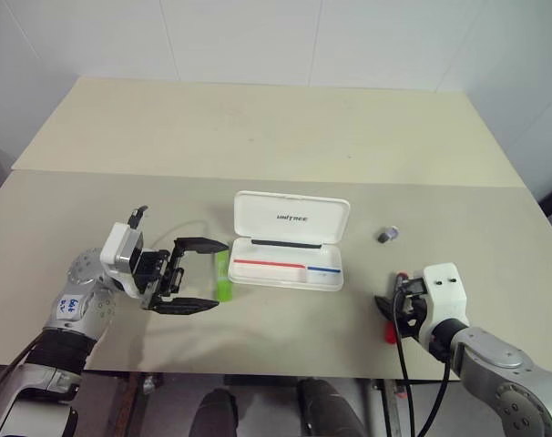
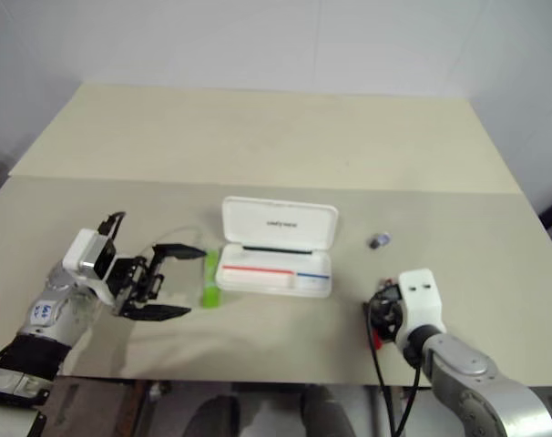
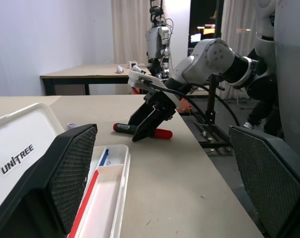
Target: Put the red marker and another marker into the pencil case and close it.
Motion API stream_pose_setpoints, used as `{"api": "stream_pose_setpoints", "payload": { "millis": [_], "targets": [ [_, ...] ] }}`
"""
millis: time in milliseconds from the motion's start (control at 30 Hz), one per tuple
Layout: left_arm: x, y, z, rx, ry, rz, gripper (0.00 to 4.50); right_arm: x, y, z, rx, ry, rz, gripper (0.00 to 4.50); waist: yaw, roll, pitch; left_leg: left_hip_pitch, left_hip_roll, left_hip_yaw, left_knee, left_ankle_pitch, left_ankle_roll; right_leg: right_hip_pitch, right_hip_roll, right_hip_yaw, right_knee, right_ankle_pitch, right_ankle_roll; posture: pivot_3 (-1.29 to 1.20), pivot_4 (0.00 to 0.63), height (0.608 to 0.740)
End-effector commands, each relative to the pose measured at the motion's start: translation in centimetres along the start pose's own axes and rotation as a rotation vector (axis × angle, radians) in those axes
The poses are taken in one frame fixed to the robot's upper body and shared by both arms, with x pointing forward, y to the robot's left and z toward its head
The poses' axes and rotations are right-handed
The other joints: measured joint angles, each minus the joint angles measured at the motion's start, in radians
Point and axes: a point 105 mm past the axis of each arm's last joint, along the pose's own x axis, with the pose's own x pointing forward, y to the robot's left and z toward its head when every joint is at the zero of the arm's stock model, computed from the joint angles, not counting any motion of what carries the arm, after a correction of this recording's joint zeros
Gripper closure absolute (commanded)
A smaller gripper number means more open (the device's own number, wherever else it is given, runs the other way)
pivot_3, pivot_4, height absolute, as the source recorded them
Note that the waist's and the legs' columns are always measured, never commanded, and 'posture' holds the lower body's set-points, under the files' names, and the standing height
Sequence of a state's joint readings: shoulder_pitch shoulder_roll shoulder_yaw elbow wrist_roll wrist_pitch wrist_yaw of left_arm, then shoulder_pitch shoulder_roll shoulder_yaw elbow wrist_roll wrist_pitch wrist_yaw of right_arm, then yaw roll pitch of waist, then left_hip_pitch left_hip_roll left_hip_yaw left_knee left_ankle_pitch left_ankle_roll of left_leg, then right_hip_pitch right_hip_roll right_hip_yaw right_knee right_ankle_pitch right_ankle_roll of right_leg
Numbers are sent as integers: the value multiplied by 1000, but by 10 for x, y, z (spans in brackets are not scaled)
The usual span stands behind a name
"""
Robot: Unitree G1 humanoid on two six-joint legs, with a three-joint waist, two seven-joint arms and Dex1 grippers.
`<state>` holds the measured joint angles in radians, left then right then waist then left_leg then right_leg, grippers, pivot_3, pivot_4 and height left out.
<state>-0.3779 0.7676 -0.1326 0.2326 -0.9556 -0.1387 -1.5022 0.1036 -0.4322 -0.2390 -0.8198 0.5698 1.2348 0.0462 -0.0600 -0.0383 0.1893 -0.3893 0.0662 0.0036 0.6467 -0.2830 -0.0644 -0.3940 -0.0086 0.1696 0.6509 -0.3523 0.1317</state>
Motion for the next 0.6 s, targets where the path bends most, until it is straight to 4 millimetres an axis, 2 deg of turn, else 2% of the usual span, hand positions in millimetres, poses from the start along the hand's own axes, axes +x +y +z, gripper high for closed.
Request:
{"api": "stream_pose_setpoints", "payload": {
  "millis": [33, 133, 167, 400, 533, 600],
  "targets": [
    [-5, -13, 13, 50, 9, -110, 0, 3, -6, -11, 6, 64, -13, 2555, 0, 0, 0, 0, 0, 0, 0, 0, 0, 0, 0, 0, 0, 0, 0, 0, 150, 740],
    [-6, -13, 15, 57, 12, -104, 0, 5, -14, -8, -15, 52, -10, 3657, 0, 0, 0, 0, 0, 0, 1, 0, 0, 1, 0, 0, -1, 0, 0, 0, 150, 740],
    [-6, -13, 15, 58, 12, -103, 0, 5, -17, -7, -22, 45, -11, 3892, 0, 0, 0, 0, 0, 1, 1, 0, 0, 1, 0, 0, -2, 0, 0, 0, 150, 740],
    [-6, -13, 15, 62, 10, -97, 0, 1, -31, 20, -128, -37, 26, 3905, 2, 0, 0, -1, -1, 4, 3, 0, 0, 3, -2, 3, -8, 1, -3, 0, 150, 740],
    [-7, -11, 15, 66, 14, -90, 0, -8, -18, 43, -209, -103, 130, 3905, 2, 0, 0, -1, -1, 4, 2, 0, 0, 1, -2, 3, -8, 1, -2, 0, 150, 740],
    [-7, -11, 14, 67, 14, -89, 0, -12, -10, 52, -250, -114, 187, 3905, -1, 1, 1, -1, 0, 3, 0, 0, 1, 1, -1, 2, -7, 4, 4, 0, 150, 740]
  ]
}}
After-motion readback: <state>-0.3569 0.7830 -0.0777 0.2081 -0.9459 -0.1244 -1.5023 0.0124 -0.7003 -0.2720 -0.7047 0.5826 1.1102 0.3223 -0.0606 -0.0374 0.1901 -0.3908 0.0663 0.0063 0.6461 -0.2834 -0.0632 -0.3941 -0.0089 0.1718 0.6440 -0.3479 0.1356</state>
